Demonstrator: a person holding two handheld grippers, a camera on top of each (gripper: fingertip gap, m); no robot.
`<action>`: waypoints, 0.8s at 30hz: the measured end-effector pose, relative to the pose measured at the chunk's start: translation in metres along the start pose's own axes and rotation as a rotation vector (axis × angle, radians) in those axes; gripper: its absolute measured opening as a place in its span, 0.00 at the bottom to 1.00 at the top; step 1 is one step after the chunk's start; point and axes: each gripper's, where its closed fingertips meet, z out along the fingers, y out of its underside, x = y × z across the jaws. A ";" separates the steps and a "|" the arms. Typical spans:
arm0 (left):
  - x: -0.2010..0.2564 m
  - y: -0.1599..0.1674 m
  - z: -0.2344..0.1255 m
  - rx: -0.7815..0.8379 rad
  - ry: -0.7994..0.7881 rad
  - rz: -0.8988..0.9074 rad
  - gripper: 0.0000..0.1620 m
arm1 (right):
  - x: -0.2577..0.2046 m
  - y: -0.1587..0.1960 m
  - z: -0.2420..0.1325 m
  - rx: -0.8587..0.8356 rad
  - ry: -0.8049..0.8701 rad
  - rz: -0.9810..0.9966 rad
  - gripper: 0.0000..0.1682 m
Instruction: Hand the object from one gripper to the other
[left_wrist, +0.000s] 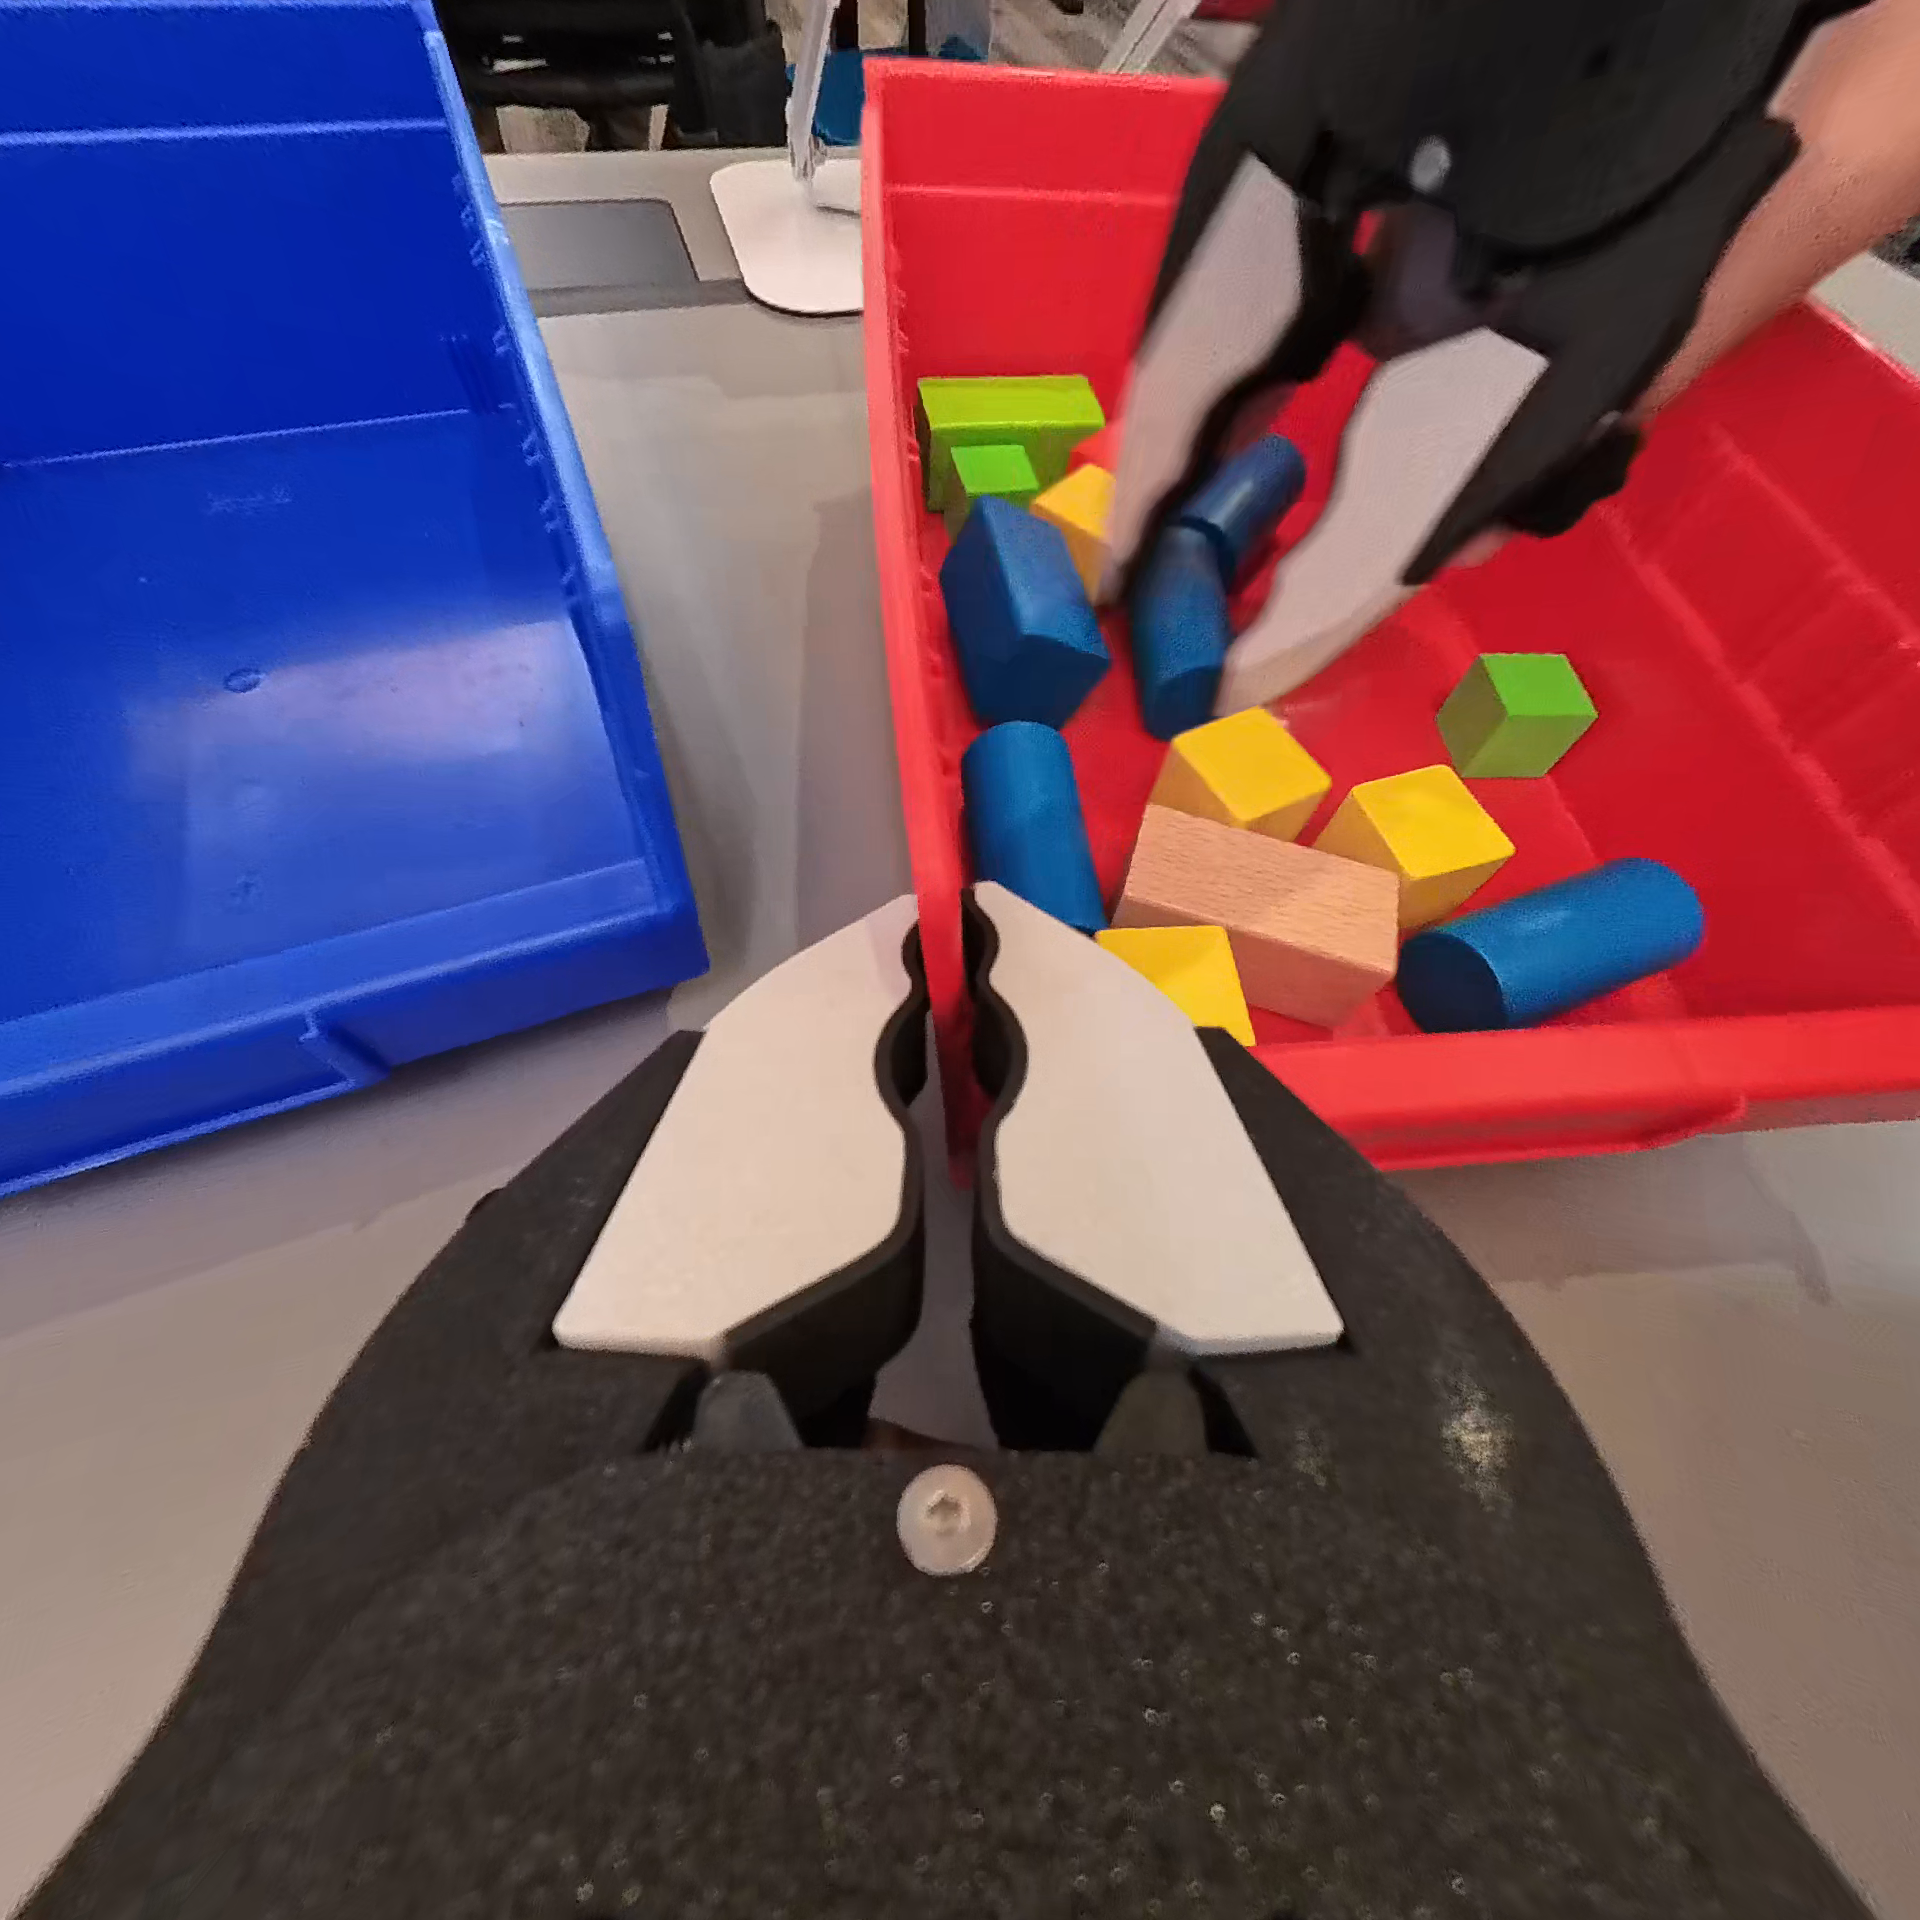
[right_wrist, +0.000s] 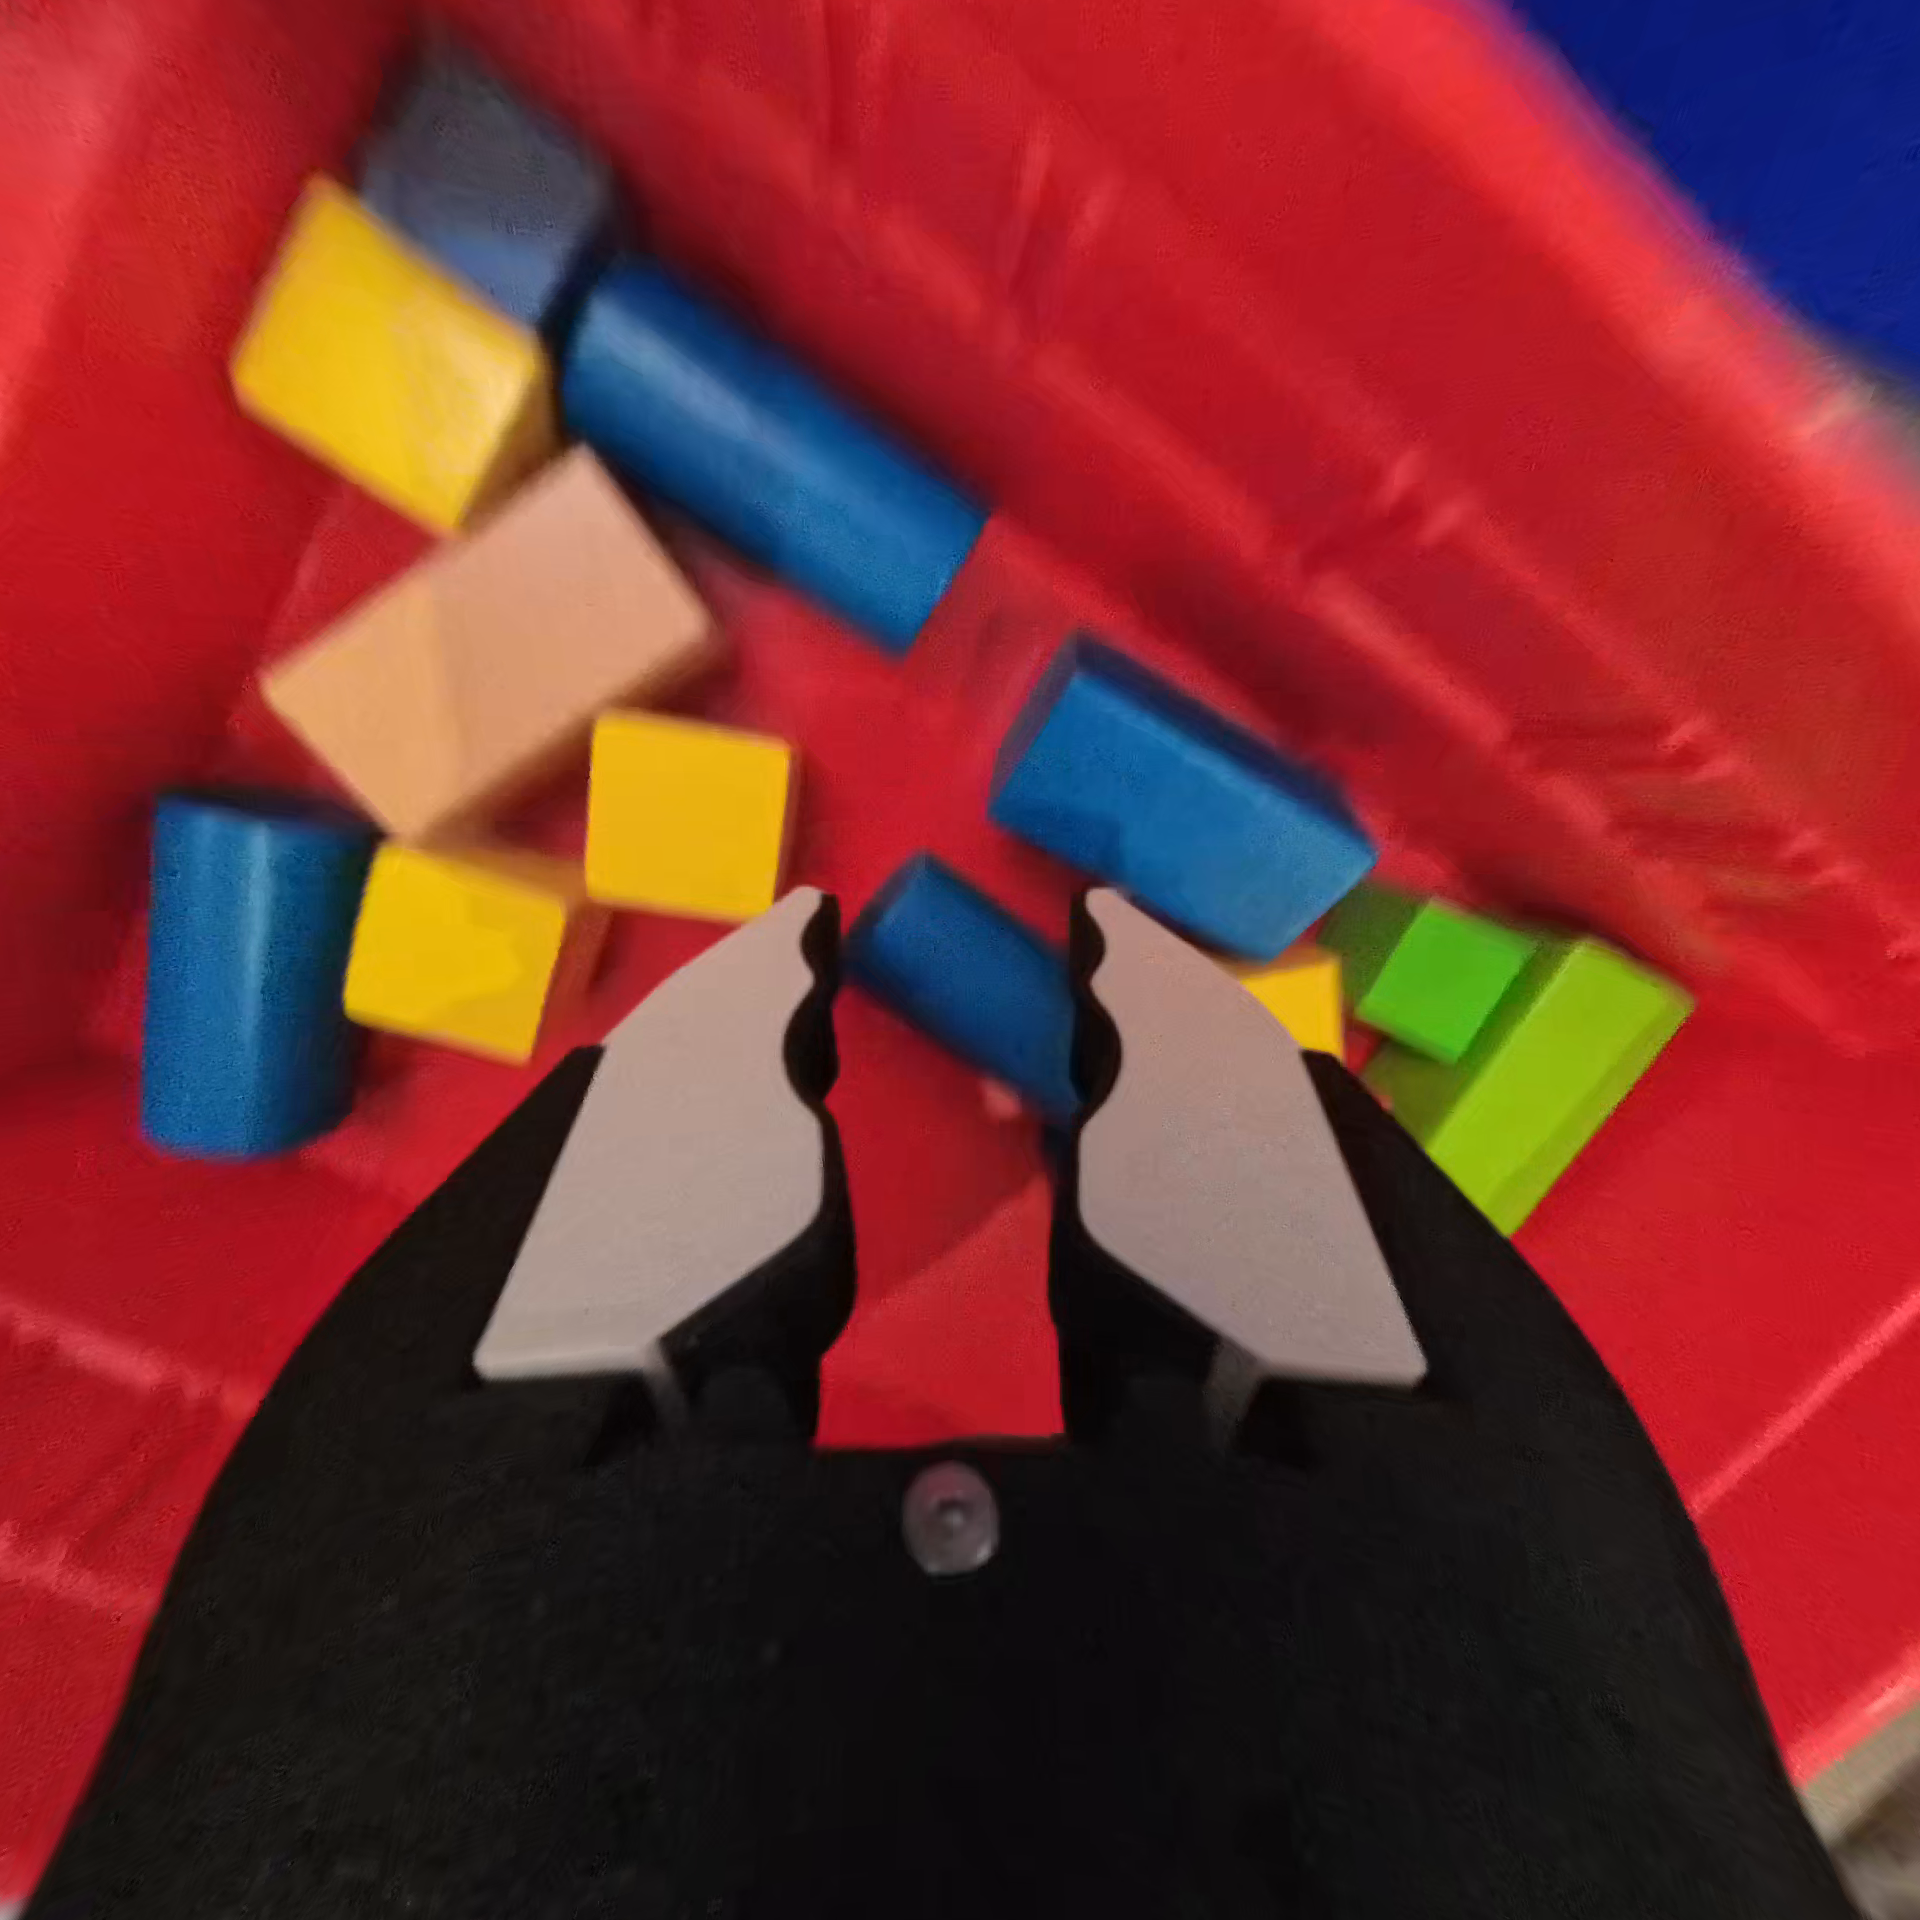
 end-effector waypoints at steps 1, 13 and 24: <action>0.000 0.000 0.000 0.003 0.001 0.002 0.02 | -0.007 0.030 0.000 -0.149 -0.035 0.022 0.31; 0.002 -0.002 0.003 0.007 0.032 -0.024 0.02 | 0.043 -0.040 0.003 0.165 0.125 0.281 0.20; 0.001 -0.002 0.003 0.014 0.015 -0.005 0.02 | 0.051 0.072 -0.042 -0.247 0.135 0.319 0.34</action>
